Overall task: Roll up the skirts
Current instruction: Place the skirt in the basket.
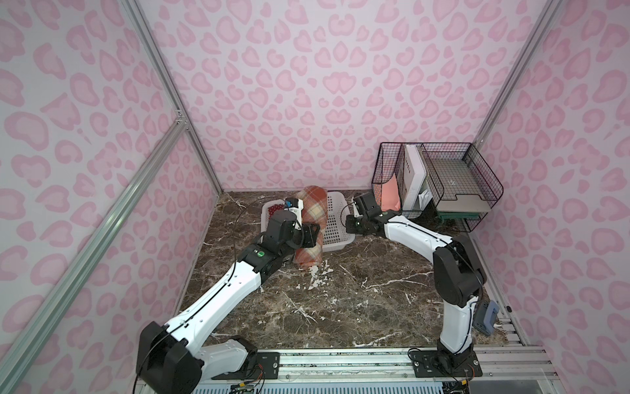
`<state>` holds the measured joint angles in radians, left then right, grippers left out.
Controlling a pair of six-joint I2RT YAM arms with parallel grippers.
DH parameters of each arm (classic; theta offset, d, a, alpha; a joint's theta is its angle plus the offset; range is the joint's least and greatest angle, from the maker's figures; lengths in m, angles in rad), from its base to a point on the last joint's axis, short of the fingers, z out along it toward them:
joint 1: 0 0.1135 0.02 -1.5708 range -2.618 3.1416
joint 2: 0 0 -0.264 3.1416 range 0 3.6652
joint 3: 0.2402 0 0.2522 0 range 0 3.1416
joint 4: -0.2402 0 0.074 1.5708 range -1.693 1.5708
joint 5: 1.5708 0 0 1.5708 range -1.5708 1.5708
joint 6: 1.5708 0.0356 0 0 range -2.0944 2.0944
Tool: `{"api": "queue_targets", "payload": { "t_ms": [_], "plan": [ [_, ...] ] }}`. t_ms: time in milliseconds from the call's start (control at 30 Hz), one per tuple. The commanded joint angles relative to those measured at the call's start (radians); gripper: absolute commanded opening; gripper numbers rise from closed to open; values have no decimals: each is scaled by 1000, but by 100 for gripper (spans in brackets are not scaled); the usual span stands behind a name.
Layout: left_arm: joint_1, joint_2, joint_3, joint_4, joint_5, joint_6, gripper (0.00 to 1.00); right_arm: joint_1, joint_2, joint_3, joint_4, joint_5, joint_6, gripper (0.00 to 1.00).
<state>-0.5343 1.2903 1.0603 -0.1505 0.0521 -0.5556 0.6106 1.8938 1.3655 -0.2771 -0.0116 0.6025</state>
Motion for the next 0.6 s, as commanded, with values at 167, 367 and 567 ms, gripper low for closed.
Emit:
{"api": "queue_targets", "payload": {
  "t_ms": [167, 367, 567],
  "plan": [
    [-7, 258, 71, 329, 55, -145, 0, 40, -154, -330, 172, 77, 215, 18],
    [-10, 385, 29, 535, 19, -206, 0, 59, -204, -335, 144, 64, 231, 49],
    [-10, 562, 102, 548, 94, -194, 0, 54, -302, -372, 114, 80, 211, 54]
  ]
}}
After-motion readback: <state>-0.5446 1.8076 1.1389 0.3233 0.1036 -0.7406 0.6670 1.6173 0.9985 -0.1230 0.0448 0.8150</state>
